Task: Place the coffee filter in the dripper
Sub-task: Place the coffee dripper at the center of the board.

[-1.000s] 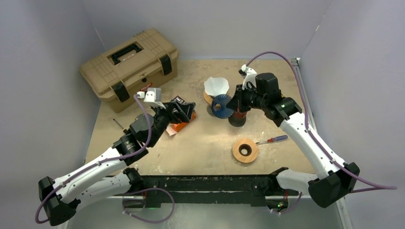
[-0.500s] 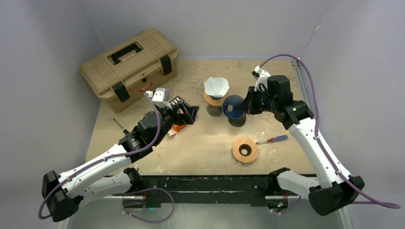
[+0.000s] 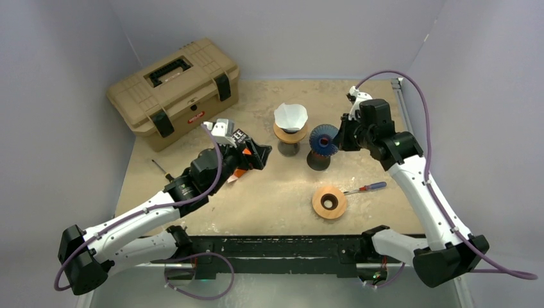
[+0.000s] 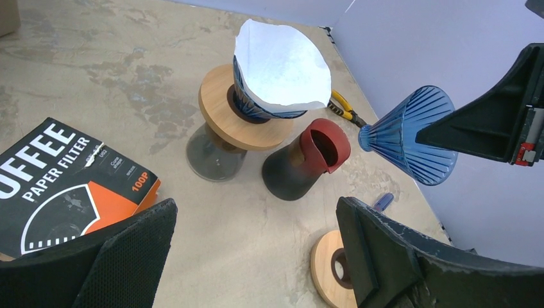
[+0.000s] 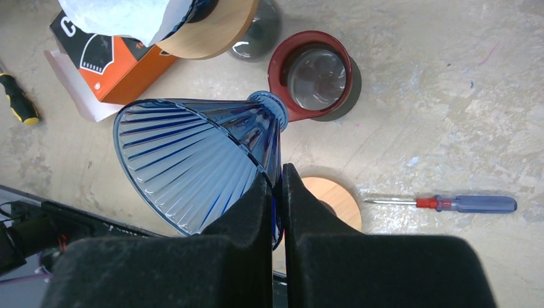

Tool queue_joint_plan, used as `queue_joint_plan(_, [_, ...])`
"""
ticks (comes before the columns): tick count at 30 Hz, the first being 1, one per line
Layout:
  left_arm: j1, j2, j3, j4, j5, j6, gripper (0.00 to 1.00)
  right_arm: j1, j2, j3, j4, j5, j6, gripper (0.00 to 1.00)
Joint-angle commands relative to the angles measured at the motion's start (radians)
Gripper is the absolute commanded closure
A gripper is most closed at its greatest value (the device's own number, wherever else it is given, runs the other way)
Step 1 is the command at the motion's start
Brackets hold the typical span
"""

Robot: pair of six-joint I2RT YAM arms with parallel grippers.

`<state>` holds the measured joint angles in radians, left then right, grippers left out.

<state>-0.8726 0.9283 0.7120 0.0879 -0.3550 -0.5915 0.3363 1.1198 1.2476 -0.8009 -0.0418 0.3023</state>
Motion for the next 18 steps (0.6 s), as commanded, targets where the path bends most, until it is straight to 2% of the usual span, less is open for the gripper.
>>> queue_joint_plan(1, [0.003,0.000,0.030,0.020,0.025,0.004,0.05,-0.006,0.005,0.036,0.031,-0.011,0.003,1.00])
queue_joint_plan(8, [0.003,-0.009,0.024,0.004,0.011,0.026,0.05,-0.005,0.002,-0.025,0.096,-0.210,-0.053,1.00])
queue_joint_plan(13, [0.003,-0.005,0.037,-0.014,0.018,0.034,0.05,-0.002,0.004,-0.108,0.147,-0.411,-0.091,1.00])
queue_joint_plan(18, [0.003,-0.002,0.048,-0.050,0.007,0.031,0.05,0.054,0.006,-0.191,0.170,-0.412,-0.084,1.00])
